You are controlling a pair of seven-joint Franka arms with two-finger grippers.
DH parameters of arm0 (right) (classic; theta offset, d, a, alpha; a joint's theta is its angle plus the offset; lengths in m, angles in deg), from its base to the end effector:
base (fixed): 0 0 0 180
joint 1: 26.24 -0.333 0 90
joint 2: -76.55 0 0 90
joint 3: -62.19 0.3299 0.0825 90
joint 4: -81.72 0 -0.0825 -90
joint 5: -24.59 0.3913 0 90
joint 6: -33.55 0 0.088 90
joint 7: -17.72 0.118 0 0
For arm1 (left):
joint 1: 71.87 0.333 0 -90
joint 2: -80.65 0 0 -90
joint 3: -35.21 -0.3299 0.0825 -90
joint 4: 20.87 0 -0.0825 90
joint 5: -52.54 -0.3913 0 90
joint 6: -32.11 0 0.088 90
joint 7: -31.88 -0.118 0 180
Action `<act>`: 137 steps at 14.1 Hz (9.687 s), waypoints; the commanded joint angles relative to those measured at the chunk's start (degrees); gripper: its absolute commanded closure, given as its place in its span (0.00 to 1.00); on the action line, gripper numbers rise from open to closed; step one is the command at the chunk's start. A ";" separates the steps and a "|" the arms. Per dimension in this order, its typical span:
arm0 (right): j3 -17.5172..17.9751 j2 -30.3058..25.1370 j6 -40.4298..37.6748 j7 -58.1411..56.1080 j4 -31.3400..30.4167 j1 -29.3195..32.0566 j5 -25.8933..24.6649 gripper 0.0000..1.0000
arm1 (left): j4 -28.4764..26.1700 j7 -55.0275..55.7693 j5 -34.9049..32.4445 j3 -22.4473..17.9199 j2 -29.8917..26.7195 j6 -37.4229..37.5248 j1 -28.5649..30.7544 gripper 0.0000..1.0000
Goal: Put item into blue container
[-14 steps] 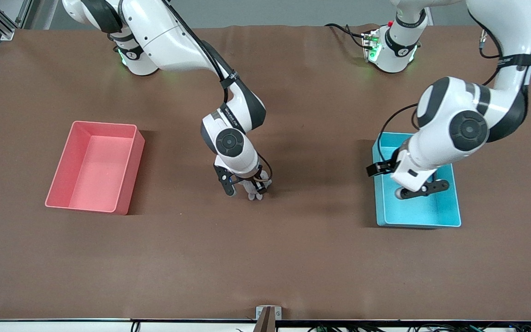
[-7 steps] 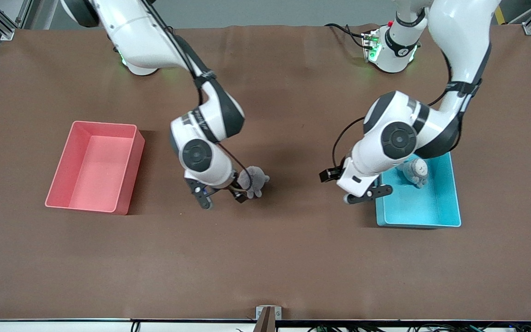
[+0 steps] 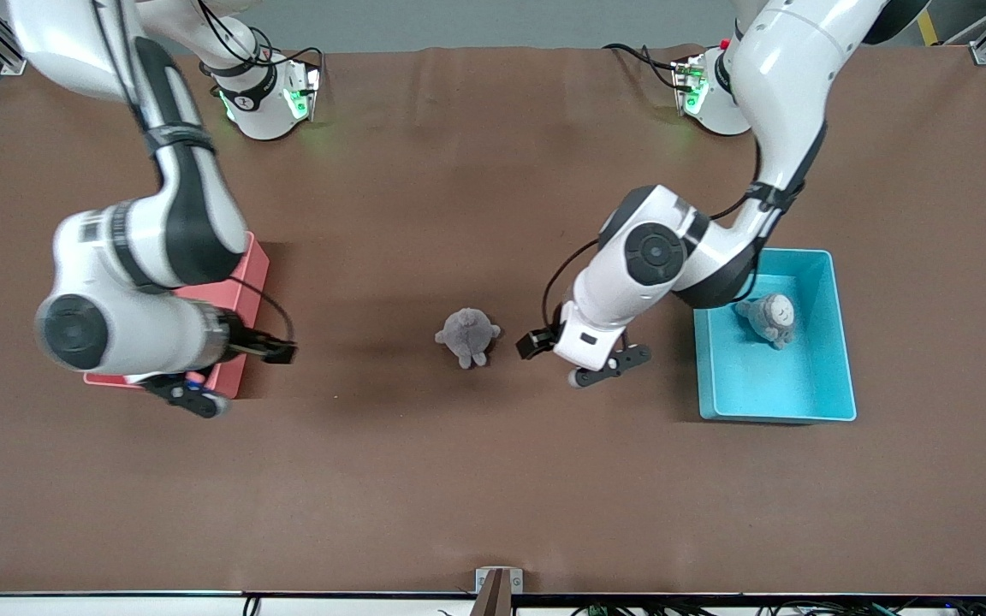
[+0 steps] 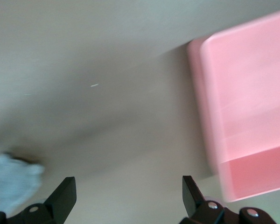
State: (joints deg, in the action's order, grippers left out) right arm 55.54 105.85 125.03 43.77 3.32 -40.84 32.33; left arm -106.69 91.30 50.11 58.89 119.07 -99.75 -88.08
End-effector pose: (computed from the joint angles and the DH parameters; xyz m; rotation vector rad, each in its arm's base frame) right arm 0.6719 0.1238 0.4040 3.0567 -0.5116 -0.4514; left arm 0.6061 -0.4313 0.3147 2.8002 0.5968 -0.0570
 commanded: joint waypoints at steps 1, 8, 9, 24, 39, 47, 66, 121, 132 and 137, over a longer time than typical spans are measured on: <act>1.28 -3.62 0.02 -9.85 -4.38 2.80 -5.10 0.00 | 2.94 2.71 -0.38 -0.30 3.94 -2.26 -3.29 0.00; 1.28 -7.23 -4.19 -28.34 -3.77 16.79 -5.46 0.00 | 6.62 7.46 -0.03 -0.47 10.79 -5.59 -8.75 0.00; 1.28 -7.58 -4.37 -27.90 -3.34 16.79 -5.55 0.00 | 6.98 7.81 -0.03 -0.47 11.76 -7.52 -8.93 0.00; 1.46 -8.81 -8.60 -27.72 2.12 13.10 -6.16 0.00 | 7.68 10.71 2.26 -3.46 16.60 -11.93 -13.59 0.29; 1.81 -28.40 -4.04 -28.16 -15.18 14.33 -6.43 0.00 | -2.04 -3.49 -1.79 -4.25 -7.88 15.14 0.44 0.68; 1.90 -33.16 -3.50 -28.25 -17.48 14.42 -7.13 0.00 | -20.43 -29.61 -1.96 -4.08 -22.95 14.53 22.34 0.68; 1.81 -36.59 -13.76 -27.82 -7.39 14.33 -7.04 0.00 | -20.09 -32.27 -9.96 -4.61 -9.05 0.02 29.38 0.00; 1.81 -34.65 -13.96 -30.71 -7.29 13.36 -6.60 0.00 | 0.39 -55.65 4.01 -23.33 -38.06 44.06 16.74 0.00; 1.81 -34.65 -13.87 -29.84 -7.29 13.36 -5.91 0.00 | 0.48 -56.70 3.58 -23.59 -38.42 44.06 15.42 0.00; 1.81 -34.65 -14.22 -27.81 -7.37 13.28 -5.29 0.00 | 0.48 -56.70 3.40 -23.50 -38.50 44.06 15.50 0.00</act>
State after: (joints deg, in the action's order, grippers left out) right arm 57.60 71.60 111.01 14.49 -3.49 -27.23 26.06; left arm -107.06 35.42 53.39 36.05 80.77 -56.86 -72.07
